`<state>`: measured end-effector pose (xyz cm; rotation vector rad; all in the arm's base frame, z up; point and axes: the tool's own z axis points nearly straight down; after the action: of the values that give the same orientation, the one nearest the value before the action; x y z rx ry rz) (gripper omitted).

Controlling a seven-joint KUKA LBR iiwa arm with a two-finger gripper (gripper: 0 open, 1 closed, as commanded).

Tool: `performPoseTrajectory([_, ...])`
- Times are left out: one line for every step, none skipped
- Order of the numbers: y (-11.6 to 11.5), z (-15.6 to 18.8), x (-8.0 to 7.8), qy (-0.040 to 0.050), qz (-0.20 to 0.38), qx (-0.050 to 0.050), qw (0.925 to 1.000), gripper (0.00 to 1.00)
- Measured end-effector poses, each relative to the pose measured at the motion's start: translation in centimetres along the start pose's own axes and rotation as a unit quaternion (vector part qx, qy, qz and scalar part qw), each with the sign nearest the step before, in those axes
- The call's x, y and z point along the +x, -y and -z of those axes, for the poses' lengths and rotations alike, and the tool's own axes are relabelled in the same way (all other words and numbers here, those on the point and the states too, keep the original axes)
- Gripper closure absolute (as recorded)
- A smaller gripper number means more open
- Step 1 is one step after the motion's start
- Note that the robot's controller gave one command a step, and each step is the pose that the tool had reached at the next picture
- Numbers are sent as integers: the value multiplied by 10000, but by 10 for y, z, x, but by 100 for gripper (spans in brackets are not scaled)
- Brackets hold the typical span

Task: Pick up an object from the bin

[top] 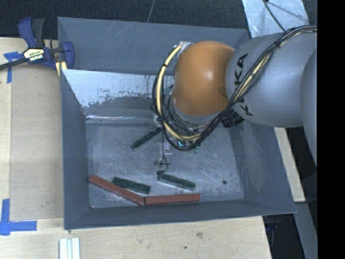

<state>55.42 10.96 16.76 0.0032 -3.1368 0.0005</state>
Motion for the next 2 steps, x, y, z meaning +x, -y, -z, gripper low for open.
performPoseTrajectory([0,4,-2,39,-11,-5,10000,0])
performPoseTrajectory([36,-47,-20,76,73,-11,9999,0])
